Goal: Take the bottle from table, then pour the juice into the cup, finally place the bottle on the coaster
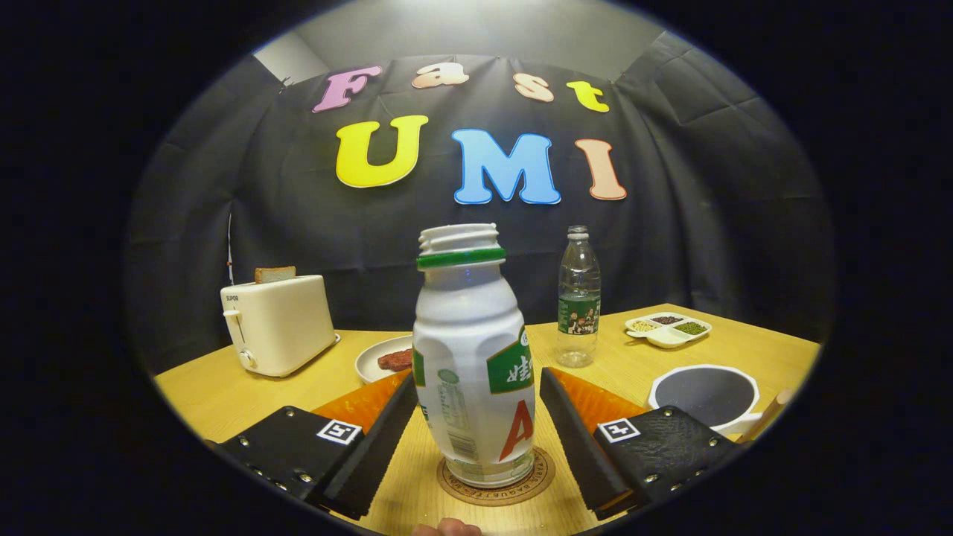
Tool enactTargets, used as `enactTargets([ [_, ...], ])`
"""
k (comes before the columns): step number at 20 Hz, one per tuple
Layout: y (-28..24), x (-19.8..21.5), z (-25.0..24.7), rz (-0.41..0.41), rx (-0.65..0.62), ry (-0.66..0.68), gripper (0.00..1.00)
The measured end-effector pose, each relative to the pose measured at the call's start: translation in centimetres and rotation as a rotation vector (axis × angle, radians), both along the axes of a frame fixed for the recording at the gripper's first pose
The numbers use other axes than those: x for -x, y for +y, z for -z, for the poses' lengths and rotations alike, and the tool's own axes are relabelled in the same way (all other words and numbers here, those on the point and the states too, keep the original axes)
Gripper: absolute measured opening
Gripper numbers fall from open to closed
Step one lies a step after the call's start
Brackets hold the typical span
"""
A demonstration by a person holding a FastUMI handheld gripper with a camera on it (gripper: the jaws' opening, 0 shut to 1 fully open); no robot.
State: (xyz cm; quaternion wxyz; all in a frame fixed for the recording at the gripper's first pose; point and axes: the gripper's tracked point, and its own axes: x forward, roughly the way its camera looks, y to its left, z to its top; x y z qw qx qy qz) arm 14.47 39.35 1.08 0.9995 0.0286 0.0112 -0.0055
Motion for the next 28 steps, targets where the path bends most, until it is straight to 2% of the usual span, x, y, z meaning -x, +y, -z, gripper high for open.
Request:
enactTargets([
  [7,-0.4,3.2,-2.9,-0.022,-0.043,-0.077,0.99],
  [9,-0.8,4.6,-4.4,-0.019,-0.033,-0.093,0.99],
  [14,-0.8,7.7,-10.7,-0.073,0.022,-0.148,0.99],
  [17,-2.1,9.2,-13.3,-0.045,0.093,-0.154,0.99],
  [21,-2.9,10.5,-15.1,-0.052,0.058,-0.17,0.99],
  [23,-3.3,11.1,-15.6,-0.085,0.055,-0.157,0.99],
  [26,-6.0,11.8,-15.4,-0.123,0.154,-0.186,0.98],
  [28,-10.5,11.7,-14.1,-0.072,0.275,-0.203,0.98],
])
